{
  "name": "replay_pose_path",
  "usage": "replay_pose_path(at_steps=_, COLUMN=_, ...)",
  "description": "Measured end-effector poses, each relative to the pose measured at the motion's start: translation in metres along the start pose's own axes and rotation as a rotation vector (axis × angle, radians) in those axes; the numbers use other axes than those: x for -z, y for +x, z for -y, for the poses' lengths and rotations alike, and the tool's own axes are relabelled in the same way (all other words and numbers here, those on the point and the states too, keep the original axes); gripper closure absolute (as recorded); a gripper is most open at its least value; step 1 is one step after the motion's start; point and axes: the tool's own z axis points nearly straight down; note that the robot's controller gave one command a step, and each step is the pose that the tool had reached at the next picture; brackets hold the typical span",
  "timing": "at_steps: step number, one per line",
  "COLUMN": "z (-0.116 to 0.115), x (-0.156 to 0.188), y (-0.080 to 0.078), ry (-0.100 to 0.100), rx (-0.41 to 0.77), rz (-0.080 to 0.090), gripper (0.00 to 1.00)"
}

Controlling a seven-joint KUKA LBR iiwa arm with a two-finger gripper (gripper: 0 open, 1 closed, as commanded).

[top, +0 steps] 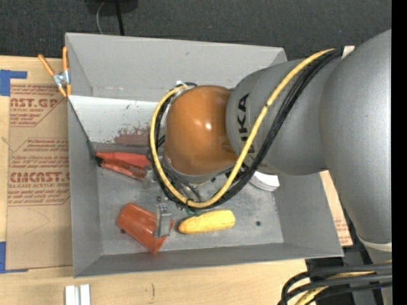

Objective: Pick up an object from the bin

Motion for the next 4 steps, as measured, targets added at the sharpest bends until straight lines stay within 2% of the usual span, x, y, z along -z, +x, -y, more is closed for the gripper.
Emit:
replay_pose_path(at_steps=1, z=0.001, x=-0.048, y=0.008, ry=0.0, rx=-0.036, rz=-0.005, gripper=0.0)
replay_pose_path(at_steps=2, z=-0.006, x=-0.094, y=0.013, ry=-0.001, rx=-0.104, rz=0.0, gripper=1.0)
replay_pose_path(at_steps=3, z=-0.006, x=-0.094, y=0.013, ry=-0.001, rx=-0.103, rz=0.0, gripper=1.0)
replay_pose_path(at_steps=4, z=-0.004, x=0.078, y=0.01, ry=-0.003, rx=-0.096, rz=0.003, gripper=1.0)
